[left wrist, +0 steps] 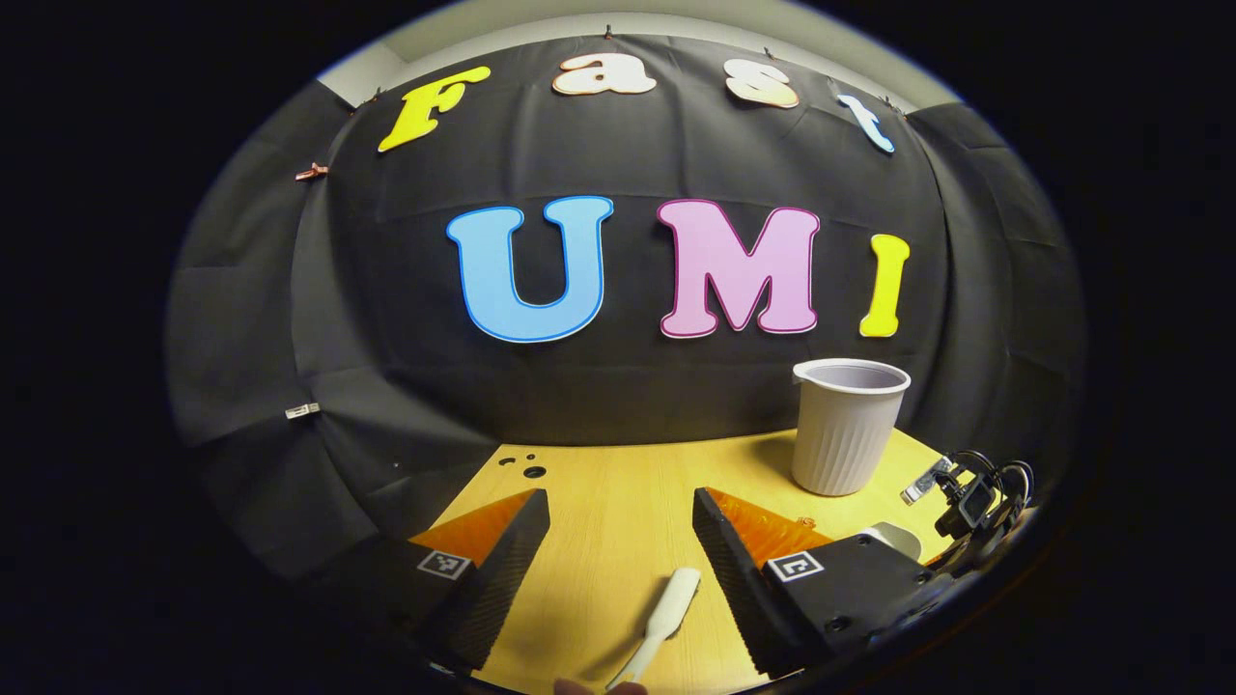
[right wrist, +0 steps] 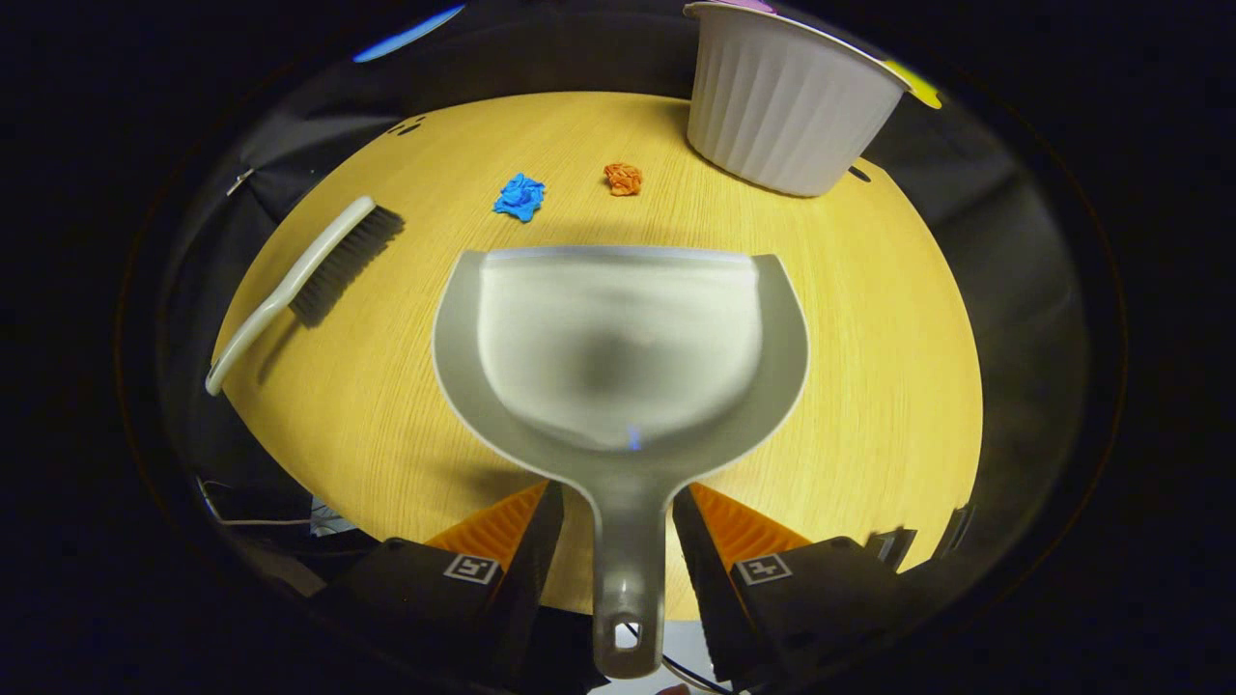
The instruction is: Pick up the small broom and dustpan from the desktop, sweep the trash into the dustpan with the broom, and then empty the trash into the garbage bin.
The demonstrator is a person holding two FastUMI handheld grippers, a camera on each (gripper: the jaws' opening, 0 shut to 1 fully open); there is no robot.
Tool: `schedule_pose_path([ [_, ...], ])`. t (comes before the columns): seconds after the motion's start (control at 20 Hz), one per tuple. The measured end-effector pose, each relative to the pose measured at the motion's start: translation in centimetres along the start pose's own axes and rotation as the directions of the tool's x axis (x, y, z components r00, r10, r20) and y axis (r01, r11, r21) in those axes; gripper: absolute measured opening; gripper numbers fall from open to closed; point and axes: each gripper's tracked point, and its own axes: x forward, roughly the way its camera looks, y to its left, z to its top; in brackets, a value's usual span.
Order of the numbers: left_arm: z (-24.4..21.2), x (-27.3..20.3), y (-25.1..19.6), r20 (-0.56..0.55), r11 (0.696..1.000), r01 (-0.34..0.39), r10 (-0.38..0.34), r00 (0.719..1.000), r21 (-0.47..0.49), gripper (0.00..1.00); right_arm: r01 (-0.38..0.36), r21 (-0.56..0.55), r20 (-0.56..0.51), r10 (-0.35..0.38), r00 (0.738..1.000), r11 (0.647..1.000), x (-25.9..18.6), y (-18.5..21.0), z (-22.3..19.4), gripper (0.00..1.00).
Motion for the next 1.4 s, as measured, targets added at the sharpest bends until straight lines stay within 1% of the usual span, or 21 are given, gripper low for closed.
schedule_pose_path([
  [0.15,-0.6,0.4,-0.1,-0.02,1.0,-0.016,0.016,1.0,-0.001,0.96,0.003,0.036,-0.02,-0.003,1.0,0.999,0.6,-0.4,0.4,0.66],
  [0.2,-0.8,0.4,-0.1,-0.027,1.0,-0.023,0.023,0.999,0.0,0.96,0.004,0.048,-0.034,-0.002,0.999,0.999,0.9,-0.5,0.3,0.55],
  [0.3,-1.4,0.2,-0.2,-0.043,1.0,-0.03,0.03,0.999,-0.001,0.96,-0.016,0.073,-0.061,0.021,0.998,0.997,1.4,-0.2,0.0,0.43],
  [0.35,-1.9,0.3,-0.3,-0.051,1.0,-0.029,0.029,0.998,-0.002,0.96,-0.031,0.066,-0.063,0.035,0.997,0.997,1.4,-0.2,0.0,0.44],
  [0.4,-2.2,0.5,-0.5,-0.063,1.0,-0.023,0.023,0.998,-0.004,0.96,-0.043,0.052,-0.064,0.047,0.997,0.998,1.3,0.0,0.0,0.39],
  [0.55,-4.6,1.0,-1.2,-0.146,1.0,0.012,-0.011,0.989,0.005,0.96,-0.082,0.04,-0.002,0.082,0.997,0.996,0.2,0.2,0.8,0.37],
  [0.65,-7.1,1.5,-1.9,-0.231,0.998,0.055,-0.047,0.972,0.03,0.94,-0.105,0.019,0.027,0.104,0.994,0.994,-1.3,0.1,0.5,0.36],
  [0.7,-8.8,1.6,-2.0,-0.29,0.996,0.077,-0.059,0.955,0.049,0.94,-0.105,0.004,0.031,0.105,0.994,0.994,-2.0,-0.2,0.4,0.31],
  [0.75,-10.4,1.7,-2.3,-0.352,0.992,0.107,-0.078,0.933,0.064,0.94,-0.102,-0.014,0.038,0.102,0.994,0.995,-2.5,-0.6,0.2,0.36],
  [0.8,-11.8,1.6,-2.7,-0.41,0.987,0.142,-0.1,0.907,0.072,0.94,-0.097,-0.027,0.043,0.098,0.994,0.995,-2.9,-1.1,0.1,0.31],
  [0.85,-13.7,1.8,-3.2,-0.477,0.981,0.18,-0.125,0.87,0.072,0.94,-0.095,-0.034,0.043,0.096,0.994,0.995,-3.6,-1.5,-0.2,0.36],
  [0.9,-15.6,1.5,-3.7,-0.545,0.974,0.22,-0.153,0.824,0.059,0.93,-0.094,-0.035,0.045,0.096,0.994,0.995,-4.0,-1.9,-0.4,0.36],
  [0.95,-17.4,1.0,-4.0,-0.616,0.967,0.251,-0.173,0.769,0.041,0.93,-0.092,-0.032,0.046,0.093,0.995,0.995,-4.3,-2.2,-0.7,0.36],
  [1.05,-20.9,0.6,-3.6,-0.737,0.963,0.271,-0.172,0.653,0.016,0.92,-0.089,-0.021,0.046,0.09,0.995,0.996,-4.6,-2.7,-1.2,0.36],
  [1.1,-22.4,0.8,-3.4,-0.776,0.961,0.275,-0.171,0.607,0.004,0.92,-0.086,-0.015,0.045,0.086,0.995,0.996,-4.8,-2.9,-1.6,0.31],
  [1.15,-23.5,1.1,-3.3,-0.801,0.961,0.275,-0.167,0.575,-0.003,0.92,-0.084,-0.006,0.045,0.084,0.995,0.996,-5.0,-3.1,-1.9,0.31],
  [1.2,-24.3,1.6,-3.1,-0.812,0.961,0.276,-0.162,0.56,-0.001,0.92,-0.083,0.006,0.043,0.082,0.996,0.997,-5.1,-3.1,-2.2,0.36],
  [1.25,-24.8,2.3,-3.0,-0.818,0.96,0.28,-0.158,0.553,0.004,0.9,-0.082,0.017,0.04,0.081,0.996,0.997,-5.2,-3.2,-2.7,0.36],
  [1.3,-25.3,2.8,-3.0,-0.823,0.958,0.286,-0.154,0.547,0.011,0.89,-0.078,0.026,0.038,0.077,0.996,0.997,-5.4,-3.3,-3.0,0.31],
  [1.35,-25.9,3.3,-3.0,-0.831,0.957,0.291,-0.151,0.536,0.014,0.89,-0.074,0.033,0.035,0.073,0.997,0.997,-5.5,-3.4,-3.4,0.36],
  [1.4,-26.8,3.7,-3.1,-0.843,0.955,0.295,-0.149,0.517,0.012,0.88,-0.071,0.04,0.031,0.07,0.997,0.997,-5.6,-3.6,-3.7,0.36],
])
